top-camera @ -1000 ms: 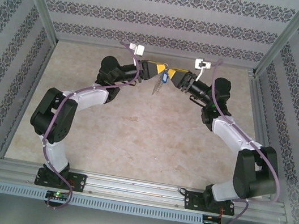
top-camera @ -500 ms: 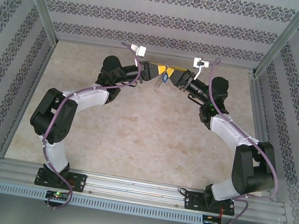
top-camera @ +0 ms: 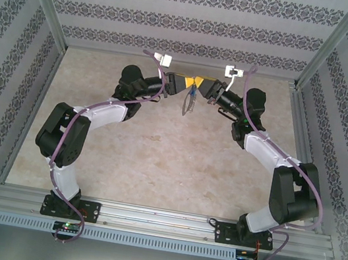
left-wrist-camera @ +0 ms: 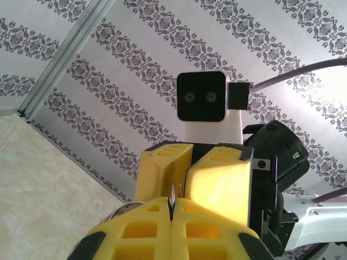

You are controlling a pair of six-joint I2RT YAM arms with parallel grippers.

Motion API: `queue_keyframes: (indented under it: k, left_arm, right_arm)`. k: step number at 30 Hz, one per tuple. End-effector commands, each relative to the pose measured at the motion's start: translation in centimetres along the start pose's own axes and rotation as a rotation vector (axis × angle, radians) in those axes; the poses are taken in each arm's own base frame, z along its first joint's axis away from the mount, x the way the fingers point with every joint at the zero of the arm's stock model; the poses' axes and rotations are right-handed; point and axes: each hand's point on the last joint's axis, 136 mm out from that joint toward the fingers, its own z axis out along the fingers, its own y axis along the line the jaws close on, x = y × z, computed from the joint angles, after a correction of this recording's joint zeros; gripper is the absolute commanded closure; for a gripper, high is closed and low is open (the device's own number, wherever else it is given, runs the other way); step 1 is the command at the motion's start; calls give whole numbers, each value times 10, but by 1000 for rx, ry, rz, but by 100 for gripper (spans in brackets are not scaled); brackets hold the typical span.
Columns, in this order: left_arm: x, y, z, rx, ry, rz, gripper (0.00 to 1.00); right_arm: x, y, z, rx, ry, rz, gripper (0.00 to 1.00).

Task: Put the keys on the keyring

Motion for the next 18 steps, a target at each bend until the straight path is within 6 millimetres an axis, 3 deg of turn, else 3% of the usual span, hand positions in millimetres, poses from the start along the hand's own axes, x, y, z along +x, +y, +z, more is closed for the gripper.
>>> queue_keyframes:
  k: [1, 4, 8, 12, 14, 18]
  left_arm:
    - [-12, -27, 1, 33, -30, 76, 100]
    - [-11, -28, 1, 29, -30, 77, 100]
    - [-10, -30, 1, 16, -27, 86, 100]
    - [-10, -29, -3, -25, -28, 114, 100]
    - [-10, -28, -7, -65, -23, 146, 84]
    - [-15, -29, -19, -157, -28, 238, 31]
  right_arm:
    - [-4, 16, 5, -62, 3, -40, 78]
    - [-1, 14, 4, -59, 9, -33, 79]
    - [1, 15, 3, -64, 13, -33, 100]
    - [-1, 10, -2, -41, -2, -34, 100]
    - [-2, 7, -5, -31, -6, -35, 100]
    - [-6, 1, -11, -11, -16, -34, 100]
